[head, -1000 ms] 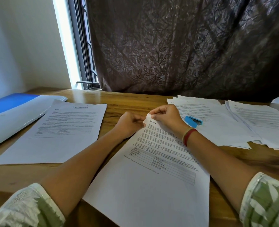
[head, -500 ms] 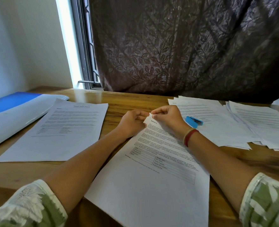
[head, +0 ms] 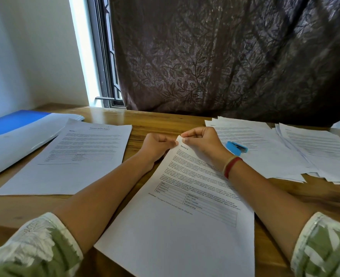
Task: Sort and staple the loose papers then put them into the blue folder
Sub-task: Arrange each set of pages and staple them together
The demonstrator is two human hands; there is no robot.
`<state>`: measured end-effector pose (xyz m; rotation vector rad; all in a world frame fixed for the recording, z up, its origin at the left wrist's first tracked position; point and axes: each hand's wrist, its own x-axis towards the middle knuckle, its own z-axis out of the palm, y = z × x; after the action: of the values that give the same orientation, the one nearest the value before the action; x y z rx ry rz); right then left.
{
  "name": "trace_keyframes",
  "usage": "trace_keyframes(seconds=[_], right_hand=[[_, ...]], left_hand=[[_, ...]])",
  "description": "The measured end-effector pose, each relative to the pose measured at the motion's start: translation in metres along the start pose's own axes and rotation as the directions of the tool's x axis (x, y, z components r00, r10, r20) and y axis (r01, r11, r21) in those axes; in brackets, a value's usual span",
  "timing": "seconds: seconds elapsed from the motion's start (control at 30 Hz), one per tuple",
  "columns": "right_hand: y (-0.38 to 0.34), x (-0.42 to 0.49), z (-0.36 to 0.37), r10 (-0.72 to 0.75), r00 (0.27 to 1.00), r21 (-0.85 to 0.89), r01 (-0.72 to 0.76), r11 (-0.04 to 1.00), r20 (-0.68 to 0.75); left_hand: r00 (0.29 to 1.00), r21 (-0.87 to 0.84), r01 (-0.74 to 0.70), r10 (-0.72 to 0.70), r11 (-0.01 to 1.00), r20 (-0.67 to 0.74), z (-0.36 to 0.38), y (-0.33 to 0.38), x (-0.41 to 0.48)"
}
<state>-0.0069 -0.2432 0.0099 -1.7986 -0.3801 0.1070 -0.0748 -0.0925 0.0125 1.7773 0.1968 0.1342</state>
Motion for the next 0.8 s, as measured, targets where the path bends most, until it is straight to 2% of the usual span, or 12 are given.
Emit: trace_keyframes(seconds=[0.03,0.1,0.13,0.2,0.27,0.33,0.37,0.5,0.67,0.73,0.77,0.8], right_hand=[[-0.003,-0.002,-0.004,-0.019,1.0,-0.037,0.019,0.999,-0.005],[-0.01,-0.002,-0.02,-0.087,0.993,-0.295,0.061,0.953,-0.074],[-0.012,-0.002,-0.032,-0.115,0.984,-0.468,0.04,0.883,-0.133],[-0.014,-0.001,-0.061,-0.108,0.958,-0.733,-0.128,0.668,-0.265],[-0.01,-0.003,-0.086,-0.017,0.928,-0.832,-0.324,0.45,-0.371],[-0.006,-0.005,-0.103,0.086,0.907,-0.841,-0.414,0.349,-0.411],[-0.004,-0.006,-0.107,0.122,0.906,-0.834,-0.422,0.355,-0.406],[0.006,-0.002,-0.106,0.192,0.935,-0.771,-0.354,0.53,-0.297],[0.008,0.004,-0.095,0.097,0.928,-0.754,-0.351,0.556,-0.36],[0.0,0.003,-0.094,0.186,0.907,-0.516,-0.374,0.771,-0.379],[-0.006,0.002,-0.094,0.274,0.898,-0.243,-0.367,0.898,-0.344],[-0.011,-0.001,-0.093,0.355,0.9,0.105,-0.339,0.935,-0.252]], left_hand=[[1.0,-0.006,0.011,-0.011,1.0,-0.002,0.0,0.001,0.0],[0.999,-0.013,0.037,-0.037,0.999,-0.007,0.001,0.002,0.0],[0.999,-0.014,0.048,-0.048,0.999,-0.009,0.001,0.002,0.0],[0.998,-0.017,0.056,-0.056,0.998,-0.011,0.001,0.002,-0.001],[0.999,-0.005,0.051,-0.051,0.999,-0.019,0.002,0.002,-0.002],[0.999,0.005,0.048,-0.048,0.999,-0.025,0.002,0.002,-0.002],[0.999,0.009,0.045,-0.045,0.999,-0.026,0.002,0.002,-0.002],[0.999,0.039,0.028,-0.027,0.999,-0.023,0.002,0.002,-0.001],[1.0,0.086,0.011,-0.009,0.996,-0.02,0.005,0.0,0.003],[1.0,0.089,0.007,-0.006,0.996,-0.015,0.005,0.0,0.004],[1.0,0.085,0.003,-0.002,0.996,-0.013,0.005,0.0,0.004],[1.0,0.079,-0.001,0.002,0.997,-0.01,0.005,-0.001,0.004]])
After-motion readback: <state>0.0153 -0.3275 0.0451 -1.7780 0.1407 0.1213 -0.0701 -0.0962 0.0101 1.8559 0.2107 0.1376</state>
